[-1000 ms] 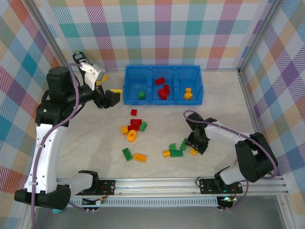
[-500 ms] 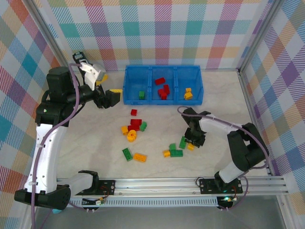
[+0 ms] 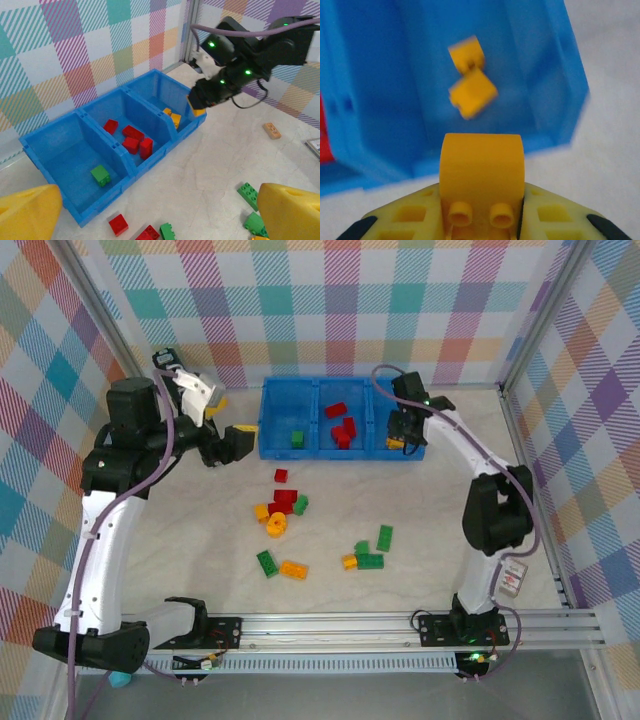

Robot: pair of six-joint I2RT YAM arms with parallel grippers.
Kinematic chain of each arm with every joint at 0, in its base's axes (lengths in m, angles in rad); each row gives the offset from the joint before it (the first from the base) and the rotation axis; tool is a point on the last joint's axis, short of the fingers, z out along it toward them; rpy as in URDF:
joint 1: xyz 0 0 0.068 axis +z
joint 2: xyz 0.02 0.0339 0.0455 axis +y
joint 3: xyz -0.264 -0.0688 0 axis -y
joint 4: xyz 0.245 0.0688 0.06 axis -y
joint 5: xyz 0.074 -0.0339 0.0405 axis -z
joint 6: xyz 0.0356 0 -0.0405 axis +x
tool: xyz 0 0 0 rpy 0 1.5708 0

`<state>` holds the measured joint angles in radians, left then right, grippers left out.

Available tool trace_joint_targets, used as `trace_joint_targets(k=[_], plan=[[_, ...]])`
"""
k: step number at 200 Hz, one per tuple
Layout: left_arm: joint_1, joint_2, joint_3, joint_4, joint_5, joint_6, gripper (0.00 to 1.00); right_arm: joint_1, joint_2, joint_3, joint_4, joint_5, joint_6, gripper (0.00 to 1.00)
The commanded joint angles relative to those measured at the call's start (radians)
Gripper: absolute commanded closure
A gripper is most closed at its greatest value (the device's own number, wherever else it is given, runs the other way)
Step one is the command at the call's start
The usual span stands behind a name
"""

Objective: Sort the legos into containers by color

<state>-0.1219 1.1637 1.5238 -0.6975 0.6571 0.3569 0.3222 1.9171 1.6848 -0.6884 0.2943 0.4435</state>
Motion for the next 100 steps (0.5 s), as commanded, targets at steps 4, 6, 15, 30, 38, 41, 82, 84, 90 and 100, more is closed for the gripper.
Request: trace_joint_targets(k=[4, 6, 15, 30, 38, 41, 82, 84, 90, 100], plan=[[-0.004, 0.025, -0.01, 0.018, 0.013, 0.016, 0.0, -0.013, 0.138, 0.155, 0.093, -0.009, -0.104, 0.69], [-0.004, 0.028, -0.008, 0.015, 0.013, 0.017, 0.0, -0.015, 0.15, 0.173, 0.09, -0.01, -0.105, 0.69], [-0.003, 0.044, 0.003, 0.004, 0.011, 0.019, 0.0, -0.021, 0.209, 0.249, 0.078, -0.012, -0.114, 0.69], [-0.002, 0.051, 0.0, 0.005, 0.006, 0.021, 0.0, -0.026, 0.287, 0.348, 0.071, -0.011, -0.135, 0.69], [-0.002, 0.051, -0.008, 0.016, 0.0, 0.019, 0.0, -0.03, 0.319, 0.387, 0.067, -0.015, -0.144, 0.68], [-0.002, 0.052, -0.011, 0.021, -0.003, 0.018, 0.0, -0.032, 0.332, 0.401, 0.064, -0.015, -0.146, 0.68], [0.0, 0.07, -0.025, 0.073, -0.074, -0.028, 0.0, -0.052, 0.426, 0.503, 0.033, -0.007, -0.151, 0.65], [0.0, 0.07, -0.028, 0.08, -0.084, -0.034, 0.0, -0.053, 0.426, 0.502, 0.034, -0.007, -0.151, 0.64], [0.002, 0.071, -0.035, 0.096, -0.109, -0.05, 0.0, -0.052, 0.428, 0.501, 0.035, -0.007, -0.152, 0.63], [0.004, 0.074, -0.047, 0.11, -0.119, -0.053, 0.0, -0.052, 0.427, 0.5, 0.033, -0.011, -0.156, 0.59]])
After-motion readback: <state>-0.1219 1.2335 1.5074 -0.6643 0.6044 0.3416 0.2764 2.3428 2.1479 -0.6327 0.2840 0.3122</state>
